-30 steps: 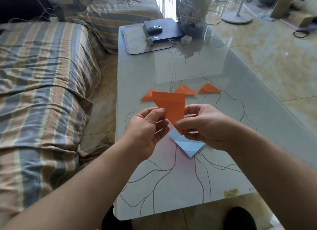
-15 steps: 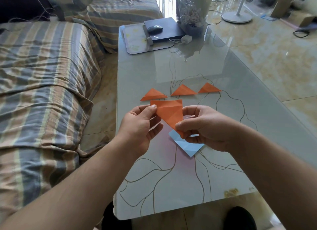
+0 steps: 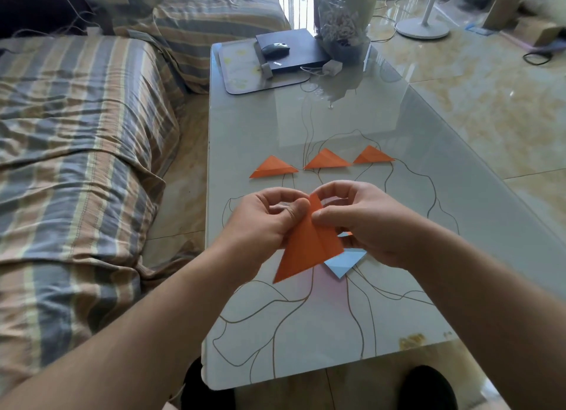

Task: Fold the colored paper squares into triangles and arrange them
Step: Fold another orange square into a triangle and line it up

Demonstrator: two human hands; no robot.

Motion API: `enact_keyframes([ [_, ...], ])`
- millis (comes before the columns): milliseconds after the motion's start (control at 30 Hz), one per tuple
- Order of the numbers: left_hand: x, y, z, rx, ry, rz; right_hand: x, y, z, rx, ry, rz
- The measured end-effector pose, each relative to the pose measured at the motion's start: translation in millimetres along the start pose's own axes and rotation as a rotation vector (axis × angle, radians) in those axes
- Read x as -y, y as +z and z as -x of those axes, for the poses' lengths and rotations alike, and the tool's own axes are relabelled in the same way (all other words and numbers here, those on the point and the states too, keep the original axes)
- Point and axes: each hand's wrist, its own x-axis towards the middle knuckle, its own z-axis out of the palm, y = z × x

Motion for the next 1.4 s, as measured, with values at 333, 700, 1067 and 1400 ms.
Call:
enact_keyframes([
  [333,-5,-4,1,-0.012,0.118,-0.224,1,-2,-2,-0.047,-0.013,-0.129],
  [700,-10,-1,2,-0.048,-0.068,0.128,-1,-3,-11,-0.276,0.010,-0.538],
  [1067,-11,2,10,-0.146,0.142,-0.227,-7,4,-8,-0.305,-0.177,0.070],
  [1400,-10,0,8,-0.162,0.126,-0.073,-3,-4,-5,-0.308,-0.211,-0.002],
])
